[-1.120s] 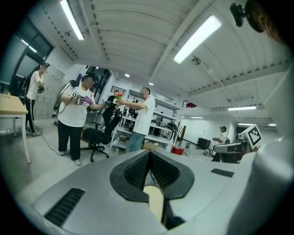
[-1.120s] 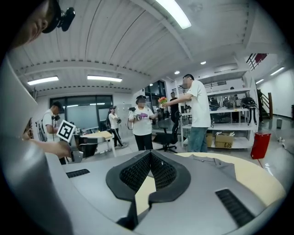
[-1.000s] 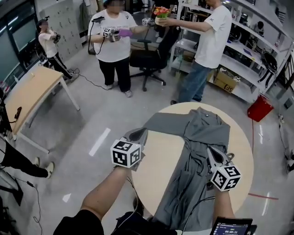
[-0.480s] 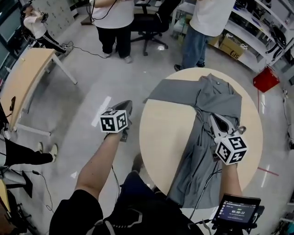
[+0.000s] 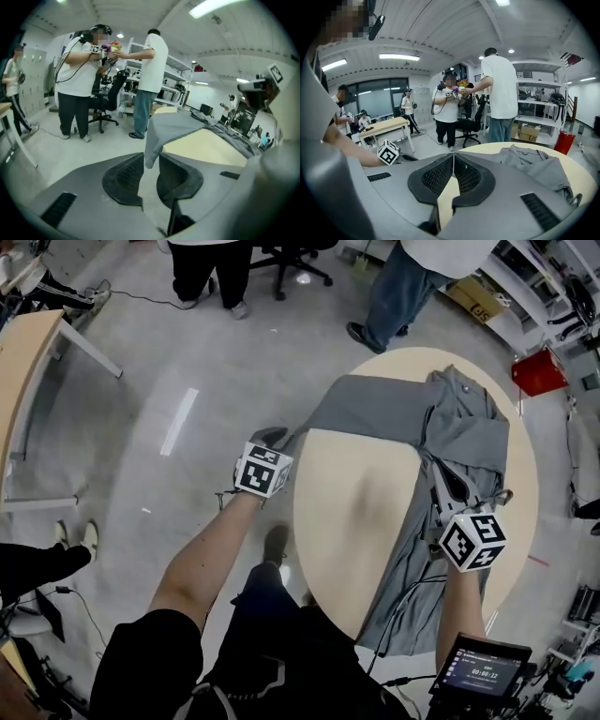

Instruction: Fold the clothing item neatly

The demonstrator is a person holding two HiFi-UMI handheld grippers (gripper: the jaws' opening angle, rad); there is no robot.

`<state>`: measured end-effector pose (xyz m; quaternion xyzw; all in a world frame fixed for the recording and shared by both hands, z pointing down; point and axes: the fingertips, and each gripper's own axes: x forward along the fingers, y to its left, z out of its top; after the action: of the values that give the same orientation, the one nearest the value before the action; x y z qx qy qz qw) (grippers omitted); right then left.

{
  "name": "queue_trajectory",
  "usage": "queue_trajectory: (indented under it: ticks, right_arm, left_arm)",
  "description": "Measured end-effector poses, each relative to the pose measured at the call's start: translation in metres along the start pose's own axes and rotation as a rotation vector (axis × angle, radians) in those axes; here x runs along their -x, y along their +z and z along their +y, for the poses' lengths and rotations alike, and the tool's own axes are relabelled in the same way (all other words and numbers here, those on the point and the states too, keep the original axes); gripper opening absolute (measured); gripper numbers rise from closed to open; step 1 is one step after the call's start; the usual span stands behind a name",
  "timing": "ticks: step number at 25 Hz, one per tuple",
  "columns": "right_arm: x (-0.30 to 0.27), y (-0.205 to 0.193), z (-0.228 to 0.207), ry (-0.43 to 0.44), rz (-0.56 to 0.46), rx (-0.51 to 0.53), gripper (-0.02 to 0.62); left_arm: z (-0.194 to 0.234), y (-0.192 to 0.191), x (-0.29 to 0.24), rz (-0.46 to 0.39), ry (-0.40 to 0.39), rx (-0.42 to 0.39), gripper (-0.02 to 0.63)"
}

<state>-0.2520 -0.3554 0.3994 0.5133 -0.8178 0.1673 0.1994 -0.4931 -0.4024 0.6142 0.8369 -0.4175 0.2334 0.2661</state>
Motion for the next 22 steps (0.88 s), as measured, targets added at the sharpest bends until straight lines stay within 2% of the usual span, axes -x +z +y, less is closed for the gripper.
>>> queue_trajectory:
  ticks: [1, 3, 7, 12, 14, 15, 16, 19, 22]
  right_arm:
    - [-0.003, -0.004, -0.003, -0.01, 0.009, -0.003, 0.011]
    - [-0.005, -0.015, -0.012, -0.032, 0.026, -0.015, 0.011]
    - [0.0, -0.033, -0.031, -0.072, 0.059, -0.02, 0.011]
    - [0.008, -0.046, -0.04, -0.109, 0.08, -0.029, 0.011]
    - [0.01, -0.052, -0.041, -0.111, 0.088, -0.024, 0.011]
    - [0.012, -0.053, -0.042, -0.113, 0.093, -0.021, 0.011]
    - [0.015, -0.054, -0.043, -0.117, 0.097, -0.021, 0.011]
    - [0.025, -0.05, -0.046, -0.131, 0.093, -0.034, 0.011]
    - [0.039, -0.043, -0.053, -0.147, 0.073, -0.041, 0.011]
  left_arm:
    - [-0.001, -0.002, -0.009, 0.006, -0.022, -0.05, 0.116]
    - [-0.001, -0.008, -0.024, 0.017, -0.059, -0.102, 0.142]
    - [0.006, -0.022, -0.046, 0.046, -0.085, -0.115, 0.146]
    - [0.01, -0.027, -0.063, 0.047, -0.094, -0.183, 0.145]
    - [0.012, -0.025, -0.069, 0.037, -0.089, -0.222, 0.126]
    - [0.012, -0.023, -0.07, 0.031, -0.089, -0.235, 0.056]
    - [0.012, -0.021, -0.07, 0.026, -0.089, -0.239, 0.032]
    - [0.014, -0.01, -0.062, 0.02, -0.072, -0.252, 0.027]
    - [0.019, 0.011, -0.047, 0.015, -0.021, -0.335, 0.026]
